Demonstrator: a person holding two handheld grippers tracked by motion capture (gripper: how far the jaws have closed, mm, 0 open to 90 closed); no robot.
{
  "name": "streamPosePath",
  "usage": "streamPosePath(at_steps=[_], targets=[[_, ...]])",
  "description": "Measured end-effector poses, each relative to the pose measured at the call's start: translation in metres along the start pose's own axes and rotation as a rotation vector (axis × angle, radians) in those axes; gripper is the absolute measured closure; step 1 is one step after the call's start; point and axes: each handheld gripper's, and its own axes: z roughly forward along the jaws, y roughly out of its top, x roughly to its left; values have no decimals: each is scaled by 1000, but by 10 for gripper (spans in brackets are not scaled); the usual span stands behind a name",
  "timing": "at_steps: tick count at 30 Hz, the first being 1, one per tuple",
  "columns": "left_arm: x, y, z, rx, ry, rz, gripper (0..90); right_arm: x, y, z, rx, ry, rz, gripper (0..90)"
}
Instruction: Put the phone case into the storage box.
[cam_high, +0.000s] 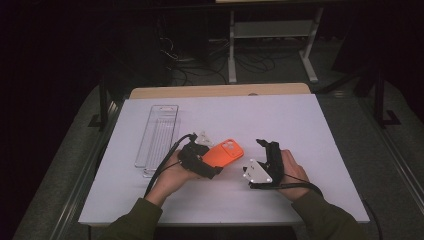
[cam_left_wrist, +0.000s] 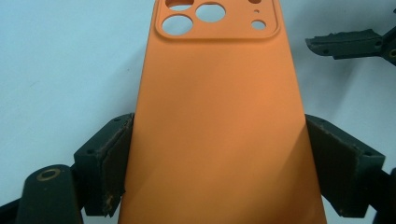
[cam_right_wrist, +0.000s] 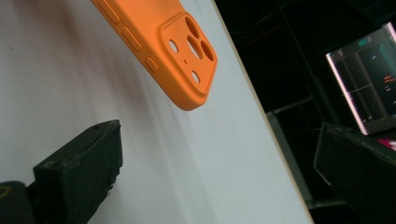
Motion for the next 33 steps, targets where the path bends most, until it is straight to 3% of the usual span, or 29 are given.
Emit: streamPosePath(at_steps=[6,11,13,19,26,28,33], targets=[[1,0,0,10,-3,11,160,1,1,0,-6,-17,-70,6],[0,0,0,12,-3,6,160,4,1,1,-20,-45,-76,6],[-1,0,1,-2,-3,-6,160,3,1,0,-17,-47,-105,5],[1,0,-1,28,-1,28,160,5,3,0,-23,-64,-155,6],[1,0,-1,27,-2,27,160,8,5,0,-30,-88,-207,6],[-1,0,0,9,-3,6,160,9,6,0,-34,-106,-221,6],[-1,0,0,6,-5,2,160,13,6,0,-29,-118,-262,6]])
